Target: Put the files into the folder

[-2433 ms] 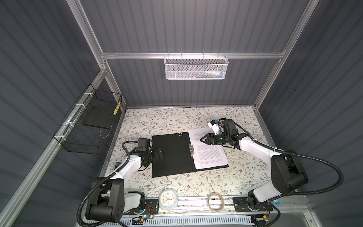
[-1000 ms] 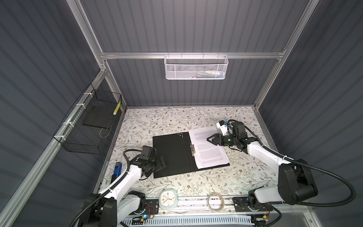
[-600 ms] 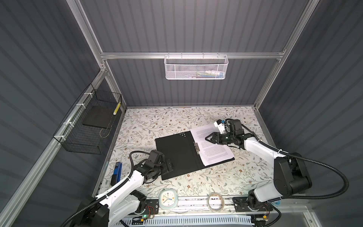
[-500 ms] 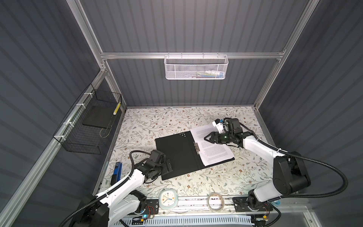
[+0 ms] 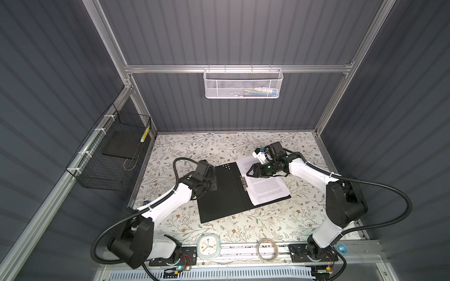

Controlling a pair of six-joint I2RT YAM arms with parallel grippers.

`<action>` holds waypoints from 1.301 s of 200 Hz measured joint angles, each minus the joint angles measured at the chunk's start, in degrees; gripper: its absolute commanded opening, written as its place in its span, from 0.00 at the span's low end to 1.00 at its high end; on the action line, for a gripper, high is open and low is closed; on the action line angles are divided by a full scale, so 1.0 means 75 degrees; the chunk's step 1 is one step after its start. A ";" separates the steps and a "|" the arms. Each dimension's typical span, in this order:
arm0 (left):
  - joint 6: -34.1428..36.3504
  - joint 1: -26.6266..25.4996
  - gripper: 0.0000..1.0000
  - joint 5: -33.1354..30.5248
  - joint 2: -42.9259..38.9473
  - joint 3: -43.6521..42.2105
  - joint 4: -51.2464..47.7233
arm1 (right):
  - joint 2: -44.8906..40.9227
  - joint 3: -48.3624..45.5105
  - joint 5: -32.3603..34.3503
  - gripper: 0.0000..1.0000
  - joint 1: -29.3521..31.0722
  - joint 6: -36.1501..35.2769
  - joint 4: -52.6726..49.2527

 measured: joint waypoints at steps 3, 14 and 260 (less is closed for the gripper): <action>0.0050 0.0017 0.00 0.0058 0.0111 0.0012 0.0087 | 0.0061 0.0052 0.0009 0.52 0.0023 0.0003 -0.0044; 0.0236 0.0093 0.00 0.0283 0.0475 0.0044 0.0399 | 0.0242 0.0230 0.0058 0.52 0.0119 0.0009 -0.0184; 0.0947 0.1343 0.00 0.1294 0.1743 -0.0985 0.2981 | 0.2168 0.2119 0.0440 0.25 0.0621 0.0032 -0.1338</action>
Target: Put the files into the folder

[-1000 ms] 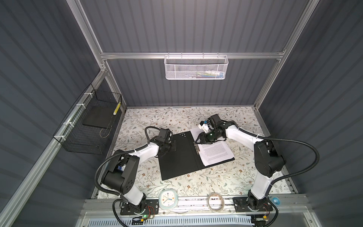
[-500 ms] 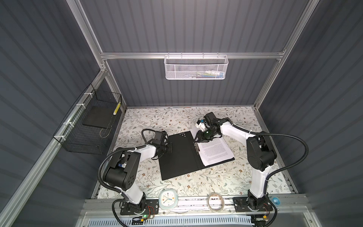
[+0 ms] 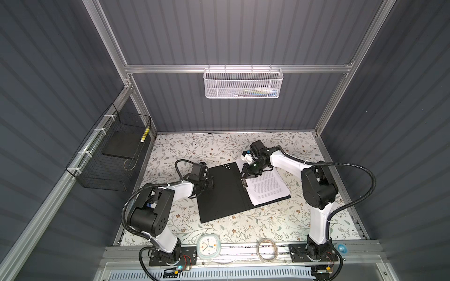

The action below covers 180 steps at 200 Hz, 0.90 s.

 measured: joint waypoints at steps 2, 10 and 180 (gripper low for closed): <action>0.0000 0.0000 0.00 -0.0012 -0.0003 -0.0009 0.0009 | 0.0000 0.0000 0.0000 0.25 0.0000 -0.0003 -0.0003; 0.0000 0.0000 0.00 -0.0058 -0.0026 -0.0038 0.0035 | 0.0000 0.0000 0.0000 0.24 0.0000 -0.0003 -0.0009; 0.0003 0.0000 0.00 -0.0388 -0.0003 -0.0023 0.0079 | 0.0000 0.0000 0.0070 0.14 0.0041 -0.0181 -0.0128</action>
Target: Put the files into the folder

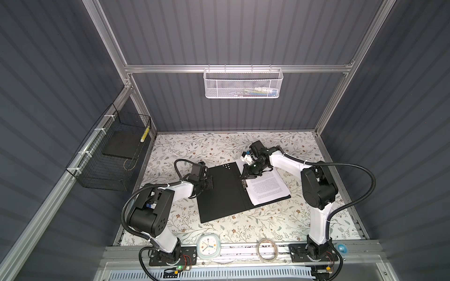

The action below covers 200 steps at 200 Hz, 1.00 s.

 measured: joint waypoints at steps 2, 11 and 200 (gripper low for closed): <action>0.0000 0.0000 0.00 -0.0006 0.0000 0.0000 0.0003 | 0.0000 0.0000 0.0006 0.14 0.0000 0.0000 0.0000; 0.0000 0.0000 0.00 -0.0032 0.0000 0.0000 0.0012 | 0.0000 0.0000 0.0026 0.13 0.0003 -0.0026 0.0003; -0.0032 0.0009 0.00 -0.0446 0.0163 0.0166 0.0052 | -0.0003 -0.0119 0.0221 0.04 0.0122 -0.0399 -0.0064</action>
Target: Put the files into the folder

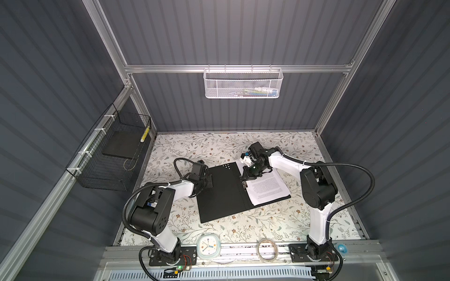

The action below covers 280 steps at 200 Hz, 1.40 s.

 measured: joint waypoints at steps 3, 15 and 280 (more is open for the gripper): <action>-0.0003 0.0000 0.00 -0.0020 0.0003 0.0015 -0.0003 | 0.0000 -0.0006 0.0006 0.04 0.0000 0.0003 0.0000; -0.0029 0.0000 0.00 -0.0058 0.0055 0.0073 -0.0026 | 0.0000 -0.0026 0.0020 0.03 0.0009 -0.0015 0.0009; -0.0055 0.0006 0.00 -0.0160 0.0396 0.0455 -0.0085 | -0.0064 -0.0050 0.1521 0.00 0.0624 -0.0825 -0.0396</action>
